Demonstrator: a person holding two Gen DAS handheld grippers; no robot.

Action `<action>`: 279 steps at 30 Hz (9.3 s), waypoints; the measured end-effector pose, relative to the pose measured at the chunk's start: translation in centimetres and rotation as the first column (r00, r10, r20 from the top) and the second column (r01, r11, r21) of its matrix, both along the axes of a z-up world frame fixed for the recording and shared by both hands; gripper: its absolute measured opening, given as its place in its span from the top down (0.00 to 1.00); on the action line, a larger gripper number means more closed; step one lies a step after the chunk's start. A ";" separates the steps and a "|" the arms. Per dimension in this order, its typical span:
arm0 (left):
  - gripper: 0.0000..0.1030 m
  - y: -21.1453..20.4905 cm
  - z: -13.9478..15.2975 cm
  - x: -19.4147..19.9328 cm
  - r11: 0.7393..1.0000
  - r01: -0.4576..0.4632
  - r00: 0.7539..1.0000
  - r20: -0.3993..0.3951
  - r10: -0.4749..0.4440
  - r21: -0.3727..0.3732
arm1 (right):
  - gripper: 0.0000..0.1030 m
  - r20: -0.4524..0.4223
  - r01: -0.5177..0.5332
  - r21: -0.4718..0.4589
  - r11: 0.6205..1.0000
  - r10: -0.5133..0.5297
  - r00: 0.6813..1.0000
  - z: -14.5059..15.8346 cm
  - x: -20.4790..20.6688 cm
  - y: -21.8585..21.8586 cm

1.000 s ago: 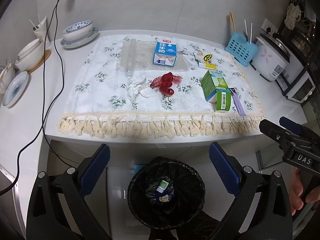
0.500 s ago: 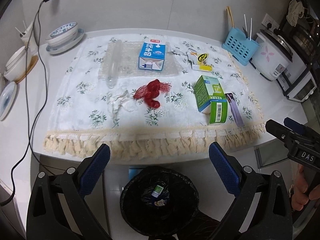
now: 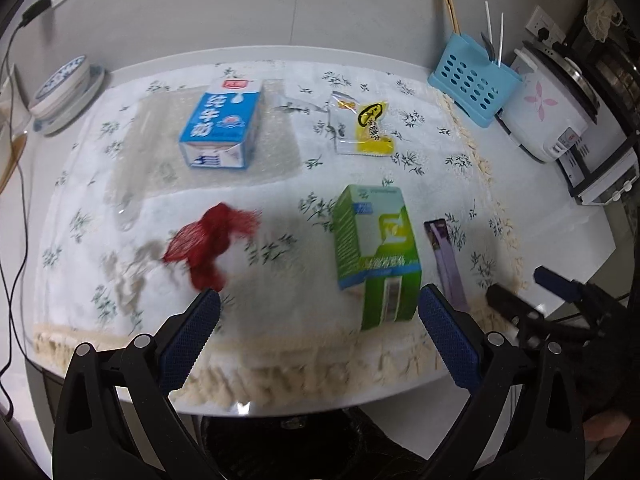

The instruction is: Collect trash

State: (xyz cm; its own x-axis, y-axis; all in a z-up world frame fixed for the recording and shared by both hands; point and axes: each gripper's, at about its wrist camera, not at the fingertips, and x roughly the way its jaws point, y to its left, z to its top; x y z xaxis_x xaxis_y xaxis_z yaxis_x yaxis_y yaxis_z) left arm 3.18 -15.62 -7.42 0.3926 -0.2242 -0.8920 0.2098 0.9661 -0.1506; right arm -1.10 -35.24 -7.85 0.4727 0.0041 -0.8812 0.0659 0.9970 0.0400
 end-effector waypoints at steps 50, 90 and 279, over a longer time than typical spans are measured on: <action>0.55 -3.1 -3.4 3.6 0.998 -0.008 0.994 -0.108 0.015 0.063 | 0.81 -0.087 0.015 0.038 0.999 -0.011 0.996 -2.7 3.7 0.6; 0.55 7.5 2.6 -7.0 0.999 -0.048 0.999 -0.006 0.048 -0.021 | 0.81 0.084 -0.083 0.007 0.997 0.082 0.993 4.8 -4.8 9.7; 0.07 16.1 -3.2 -17.3 0.990 -0.131 0.990 0.045 0.134 -0.058 | 0.10 0.119 -0.152 -0.095 0.984 0.163 0.980 -1.8 -14.1 14.8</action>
State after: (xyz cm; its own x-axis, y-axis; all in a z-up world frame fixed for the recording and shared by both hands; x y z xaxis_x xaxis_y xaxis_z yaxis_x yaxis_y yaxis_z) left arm -14.12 0.46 -10.59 0.4645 -0.2154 -0.8590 0.0888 0.9764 -0.1968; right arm -15.20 -20.46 -9.64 0.5789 0.0149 -0.8152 -0.0920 0.9946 -0.0471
